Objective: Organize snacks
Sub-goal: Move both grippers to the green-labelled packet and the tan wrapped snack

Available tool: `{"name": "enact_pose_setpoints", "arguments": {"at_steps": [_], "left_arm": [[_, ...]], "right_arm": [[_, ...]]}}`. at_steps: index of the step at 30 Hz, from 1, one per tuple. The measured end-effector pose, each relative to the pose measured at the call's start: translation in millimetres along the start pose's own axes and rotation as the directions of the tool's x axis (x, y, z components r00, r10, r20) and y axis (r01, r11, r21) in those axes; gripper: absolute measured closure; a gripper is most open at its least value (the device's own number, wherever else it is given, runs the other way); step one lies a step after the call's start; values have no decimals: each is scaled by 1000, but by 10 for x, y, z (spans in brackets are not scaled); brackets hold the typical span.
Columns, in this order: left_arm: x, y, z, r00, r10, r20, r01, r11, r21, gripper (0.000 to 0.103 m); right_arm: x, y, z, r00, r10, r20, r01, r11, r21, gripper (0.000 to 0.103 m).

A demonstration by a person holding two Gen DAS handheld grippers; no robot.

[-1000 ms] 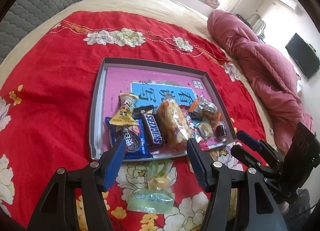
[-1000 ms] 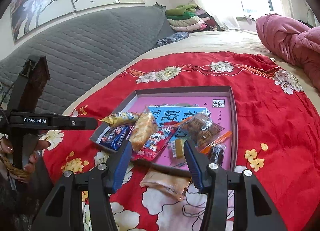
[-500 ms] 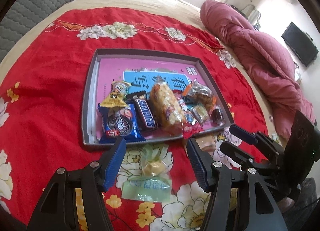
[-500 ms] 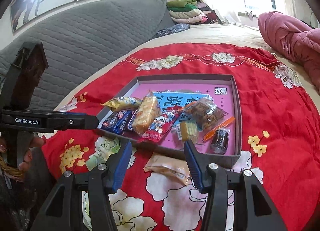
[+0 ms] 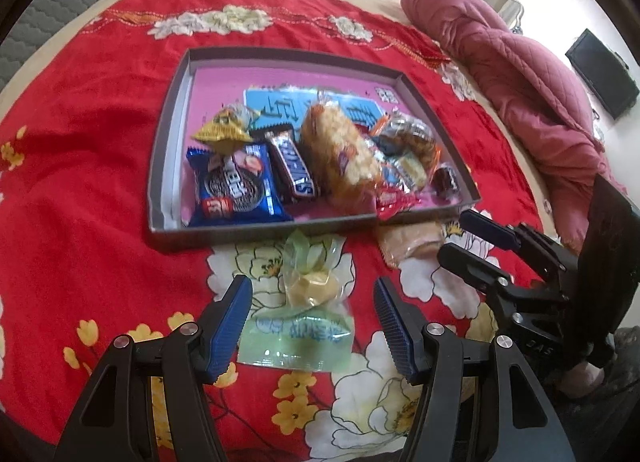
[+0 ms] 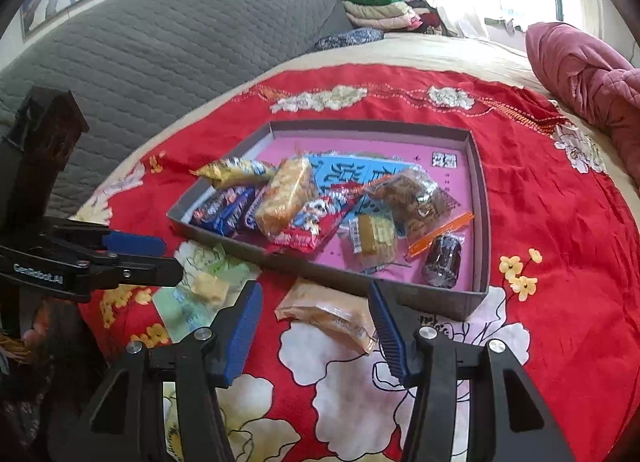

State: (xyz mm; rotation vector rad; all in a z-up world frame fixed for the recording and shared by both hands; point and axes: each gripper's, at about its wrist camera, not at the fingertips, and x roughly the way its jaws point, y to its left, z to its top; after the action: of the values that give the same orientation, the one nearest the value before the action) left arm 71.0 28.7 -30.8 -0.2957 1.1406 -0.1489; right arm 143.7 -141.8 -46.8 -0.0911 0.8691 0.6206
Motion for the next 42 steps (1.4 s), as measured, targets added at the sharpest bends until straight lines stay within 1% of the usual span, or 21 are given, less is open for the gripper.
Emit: {"name": "enact_pose_setpoints", "arguments": {"at_steps": [7, 13, 15, 17, 23, 28, 33, 38, 42], "left_arm": [[115, 18, -44, 1000, -3, -29, 3, 1000, -3, 38], [191, 42, -67, 999, -5, -49, 5, 1000, -6, 38], [208, 49, -68, 999, -4, -54, 4, 1000, -7, 38], [226, 52, -72, 998, -5, -59, 4, 1000, -8, 38], [286, 68, -74, 997, -9, -73, 8, 1000, -11, 38], [321, 94, -81, 997, -13, -82, 11, 1000, -15, 38], [344, 105, -92, 996, -16, -85, 14, 1000, -17, 38], [365, 106, -75, 996, -22, -86, 20, 1000, -19, 38], [373, 108, -78, 996, -24, -86, 22, 1000, -20, 38]], "right_arm": [[198, 31, -50, 997, -36, -64, 31, 997, -68, 48], [325, 13, -55, 995, -38, -94, 29, 995, -98, 48], [363, -1, -59, 994, -22, -111, 12, 996, -92, 47], [374, -4, -67, 993, -6, -120, -4, 996, -88, 44], [361, 89, -104, 988, 44, -147, -60, 992, -107, 43], [330, 126, -146, 979, 99, -176, -115, 990, -81, 44], [337, 99, -103, 988, 66, -140, -79, 993, -92, 44], [438, 143, -98, 989, 17, -147, -40, 987, -153, 44], [474, 163, -76, 992, 4, -129, -27, 984, -178, 44]]}}
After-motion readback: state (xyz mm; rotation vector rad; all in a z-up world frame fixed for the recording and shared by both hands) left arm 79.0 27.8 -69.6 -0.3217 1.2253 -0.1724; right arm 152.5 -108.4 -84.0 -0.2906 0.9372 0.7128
